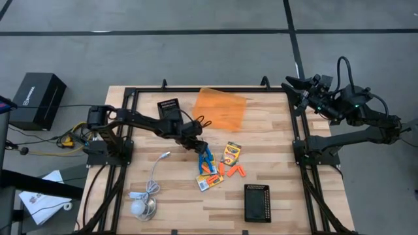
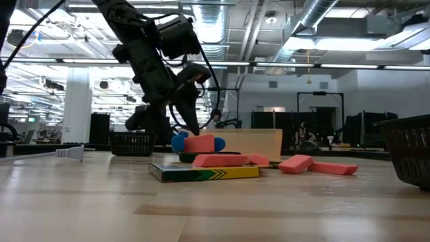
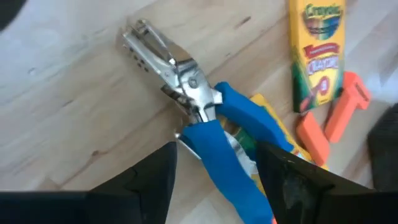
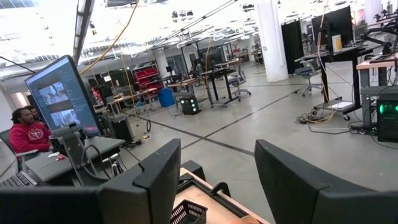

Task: Pick & Place School Supplies
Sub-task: Put the hole puncher into the top black bin

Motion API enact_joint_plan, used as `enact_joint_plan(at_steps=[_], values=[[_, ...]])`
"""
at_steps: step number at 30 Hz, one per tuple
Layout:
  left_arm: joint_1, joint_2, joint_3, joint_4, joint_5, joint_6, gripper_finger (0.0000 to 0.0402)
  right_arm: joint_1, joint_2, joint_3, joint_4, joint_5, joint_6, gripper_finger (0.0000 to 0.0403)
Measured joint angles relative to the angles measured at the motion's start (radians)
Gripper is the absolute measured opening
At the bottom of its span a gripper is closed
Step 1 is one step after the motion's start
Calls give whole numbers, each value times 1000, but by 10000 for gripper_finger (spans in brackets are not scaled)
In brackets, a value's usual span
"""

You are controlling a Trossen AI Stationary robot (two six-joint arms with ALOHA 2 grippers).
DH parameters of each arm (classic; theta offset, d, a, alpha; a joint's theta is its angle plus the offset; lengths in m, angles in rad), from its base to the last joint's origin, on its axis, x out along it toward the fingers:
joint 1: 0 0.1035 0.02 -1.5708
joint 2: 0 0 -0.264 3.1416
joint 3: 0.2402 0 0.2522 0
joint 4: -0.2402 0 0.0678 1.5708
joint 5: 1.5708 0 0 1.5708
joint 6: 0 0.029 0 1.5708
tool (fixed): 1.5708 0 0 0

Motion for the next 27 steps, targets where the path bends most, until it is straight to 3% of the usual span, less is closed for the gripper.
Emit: enact_joint_plan(at_steps=[11, 15, 22, 27], values=[[1, 81, 3, 50, 48, -18, 185, 0, 0, 0, 3, 0, 0, 198], [11, 81, 3, 52, 44, -19, 145, 0, 0, 0, 4, 0, 0, 198], [40, 34, -2, 50, 34, -11, 42, 0, 0, 0, 7, 0, 0, 198], [62, -5, -2, 56, 35, -5, 41, 0, 0, 0, 7, 0, -20, 198]])
